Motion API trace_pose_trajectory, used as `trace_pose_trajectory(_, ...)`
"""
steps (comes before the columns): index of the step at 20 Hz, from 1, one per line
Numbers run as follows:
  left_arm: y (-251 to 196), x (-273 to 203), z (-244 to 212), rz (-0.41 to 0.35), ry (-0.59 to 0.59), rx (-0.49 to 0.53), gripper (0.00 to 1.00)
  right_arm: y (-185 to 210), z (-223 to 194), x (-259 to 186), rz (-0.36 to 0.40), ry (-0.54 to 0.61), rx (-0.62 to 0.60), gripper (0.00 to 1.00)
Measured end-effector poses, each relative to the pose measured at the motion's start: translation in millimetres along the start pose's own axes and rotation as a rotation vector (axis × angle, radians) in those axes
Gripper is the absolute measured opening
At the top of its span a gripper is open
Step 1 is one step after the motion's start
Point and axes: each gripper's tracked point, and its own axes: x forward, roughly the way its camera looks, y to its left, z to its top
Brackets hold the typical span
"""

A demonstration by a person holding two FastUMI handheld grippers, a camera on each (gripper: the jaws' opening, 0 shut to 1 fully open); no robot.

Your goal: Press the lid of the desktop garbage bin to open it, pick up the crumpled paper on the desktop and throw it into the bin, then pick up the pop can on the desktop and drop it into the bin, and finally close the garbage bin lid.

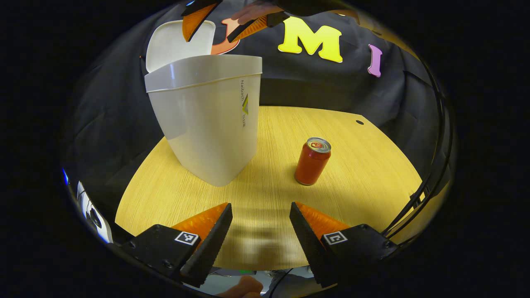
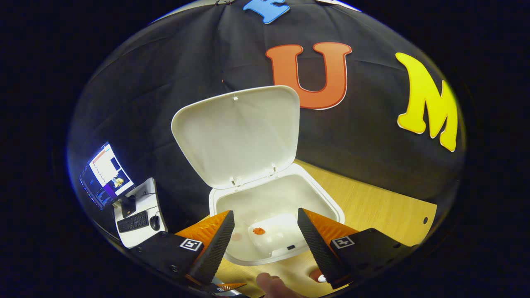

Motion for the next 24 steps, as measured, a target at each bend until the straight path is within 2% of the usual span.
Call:
trace_pose_trajectory(6, -27, 5, 6, -0.033, -0.022, 0.062, 0.93, -64, 4, -55, -0.112, -0.094, 0.01, 0.96)
trace_pose_trajectory(12, -67, 24, 7, -0.088, -0.053, 0.174, 0.93, -154, -31, -113, -0.259, -0.144, 0.055, 0.96)
trace_pose_trajectory(18, -86, 52, 17, -0.12, -0.088, 0.201, 0.93, -233, -94, -160, -0.424, -0.073, 0.114, 0.97)
trace_pose_trajectory(24, -89, 89, 25, -0.137, -0.066, 0.17, 0.93, -272, -152, -190, -0.525, 0.004, 0.147, 0.97)
